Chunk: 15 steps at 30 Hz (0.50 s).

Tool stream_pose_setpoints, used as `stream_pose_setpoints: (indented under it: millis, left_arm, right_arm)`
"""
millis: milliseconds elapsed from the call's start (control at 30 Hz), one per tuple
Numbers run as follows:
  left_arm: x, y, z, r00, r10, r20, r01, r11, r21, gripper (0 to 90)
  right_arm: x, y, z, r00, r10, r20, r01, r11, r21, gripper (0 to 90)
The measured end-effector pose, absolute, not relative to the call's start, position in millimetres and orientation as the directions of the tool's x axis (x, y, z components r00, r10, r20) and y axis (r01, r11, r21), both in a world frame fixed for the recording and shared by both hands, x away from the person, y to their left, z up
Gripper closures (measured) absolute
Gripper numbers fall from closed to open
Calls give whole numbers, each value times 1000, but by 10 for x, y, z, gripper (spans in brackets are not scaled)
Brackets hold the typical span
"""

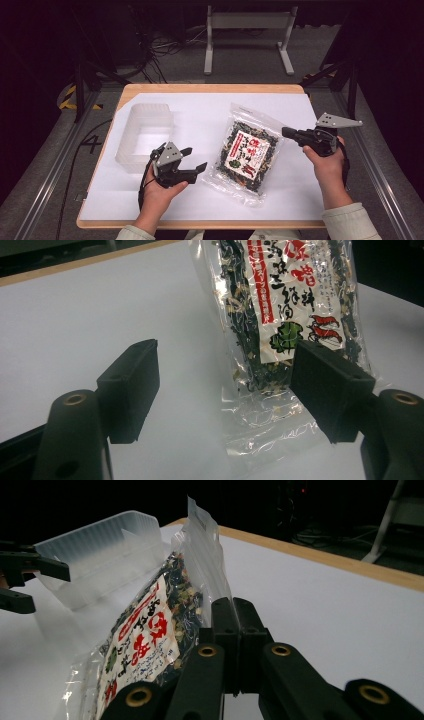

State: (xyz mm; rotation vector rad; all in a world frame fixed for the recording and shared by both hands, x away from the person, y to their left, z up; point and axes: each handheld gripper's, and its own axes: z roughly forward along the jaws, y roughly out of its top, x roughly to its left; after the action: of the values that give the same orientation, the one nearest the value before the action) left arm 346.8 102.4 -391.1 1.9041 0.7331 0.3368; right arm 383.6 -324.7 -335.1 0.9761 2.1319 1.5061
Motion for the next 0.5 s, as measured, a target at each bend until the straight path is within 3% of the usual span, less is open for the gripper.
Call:
stream_pose_setpoints:
  millis: [500]
  left_arm:
    - [3516,1018,-3724,786,613,-79,294,-258,920,246]
  right_arm:
    - [3513,-3081,-2960,-757,653,-9,178,219,959,900]
